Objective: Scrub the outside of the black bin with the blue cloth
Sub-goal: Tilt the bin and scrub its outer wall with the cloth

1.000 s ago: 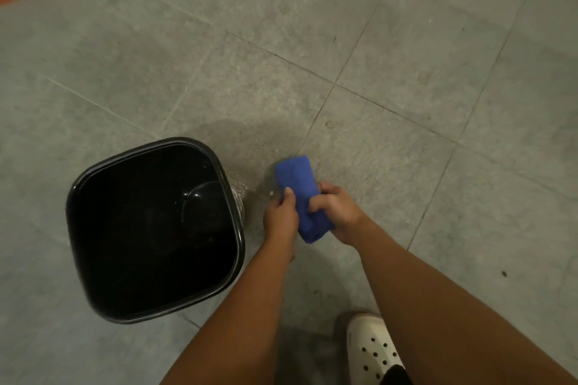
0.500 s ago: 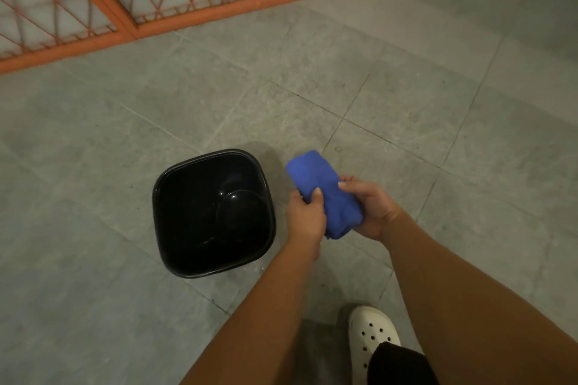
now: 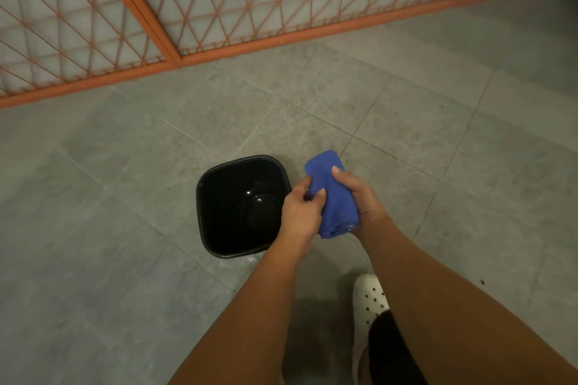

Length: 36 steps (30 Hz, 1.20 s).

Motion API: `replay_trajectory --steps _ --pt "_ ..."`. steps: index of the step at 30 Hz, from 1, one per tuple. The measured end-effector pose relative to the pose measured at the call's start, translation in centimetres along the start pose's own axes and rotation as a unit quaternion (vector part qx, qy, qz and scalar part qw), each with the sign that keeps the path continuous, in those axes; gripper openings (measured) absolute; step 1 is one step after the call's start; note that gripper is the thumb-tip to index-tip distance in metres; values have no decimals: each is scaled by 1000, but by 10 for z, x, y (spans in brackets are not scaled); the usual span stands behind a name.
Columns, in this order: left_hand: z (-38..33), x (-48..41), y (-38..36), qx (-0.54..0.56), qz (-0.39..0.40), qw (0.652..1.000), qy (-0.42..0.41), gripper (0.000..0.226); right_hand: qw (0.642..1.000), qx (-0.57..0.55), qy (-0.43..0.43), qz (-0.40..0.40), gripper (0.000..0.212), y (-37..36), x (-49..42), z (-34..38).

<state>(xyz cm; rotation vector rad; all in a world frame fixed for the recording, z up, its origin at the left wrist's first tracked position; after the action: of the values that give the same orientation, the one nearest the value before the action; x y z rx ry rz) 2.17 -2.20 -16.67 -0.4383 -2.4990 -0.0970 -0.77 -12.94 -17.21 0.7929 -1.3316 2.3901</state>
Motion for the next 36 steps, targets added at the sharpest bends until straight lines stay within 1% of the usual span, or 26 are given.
replay_trajectory --steps 2,3,6,7,8,9,10,12,13,14,16,18,20,23,26,28,30,33,35,36 --pt "1 -2 -1 -35 -8 999 1 48 1000 -19 1 -6 82 -1 0 -2" --pt "2 -3 -4 -48 -14 999 6 47 999 -29 -2 -16 74 0 0 -2" --pt "3 -8 -16 -94 -27 995 3 42 998 -48 -5 -47 40 12 -4 0" --pt "2 -11 -19 -126 -29 992 -10 41 997 -51 -10 -56 33 18 -5 3" --pt "2 -14 -21 -170 -33 984 -30 39 997 -51 -13 -64 31 23 -8 6" --pt "2 -17 -21 -232 -45 970 -55 38 996 -48 -13 -75 33 29 -10 8" --pt "3 -20 -19 -307 -73 945 -82 37 995 -45 -11 -87 36 36 -12 9" --pt "7 -22 -12 -427 -146 881 -139 38 992 -40 -12 -115 40 52 -18 6" --pt "10 -22 -7 -456 -168 861 -151 41 991 -37 -19 -127 42 61 -21 2" --pt "13 -23 -3 -472 -174 852 -142 47 990 -29 -31 -138 44 68 -24 -3" --pt "25 -28 7 -487 -151 856 -85 58 985 -8 -59 -161 48 80 -27 -14" --pt "37 -30 13 -513 -115 850 -29 61 981 -3 -85 -177 51 89 -31 -24" --pt "44 -29 16 -547 -97 831 -5 62 977 4 -103 -189 51 95 -34 -35" --pt "49 -30 20 -580 -96 809 7 60 976 22 -106 -190 48 94 -41 -46" --pt "45 -30 25 -603 -110 790 -14 57 969 98 -90 -209 31 86 -49 -52" --pt "39 -28 36 -603 -139 785 -31 54 962 150 -81 -212 28 82 -53 -56" --pt "31 -24 50 -594 -171 785 -48 51 959 180 -78 -206 34 80 -56 -61" --pt "20 -18 72 -574 -213 786 -86 46 949 220 -70 -213 52 74 -62 -70" --pt "15 -14 86 -561 -226 790 -104 43 937 261 -64 -224 59 68 -66 -76" --pt "12 -13 92 -549 -231 796 -104 43 925 296 -64 -230 60 65 -69 -80"
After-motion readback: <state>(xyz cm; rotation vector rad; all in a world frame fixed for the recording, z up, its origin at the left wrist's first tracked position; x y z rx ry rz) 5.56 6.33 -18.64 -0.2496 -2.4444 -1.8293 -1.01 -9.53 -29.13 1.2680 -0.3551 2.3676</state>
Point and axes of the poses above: each hand's wrist, its own x-axis away from the middle knuckle, its own y-axis out of the back of the hand, z = x × y, the point moved 2 cm from there along -x, towards the middle knuckle, and after that the axes turned 2 degrees about -y, right-handed, at the moved point
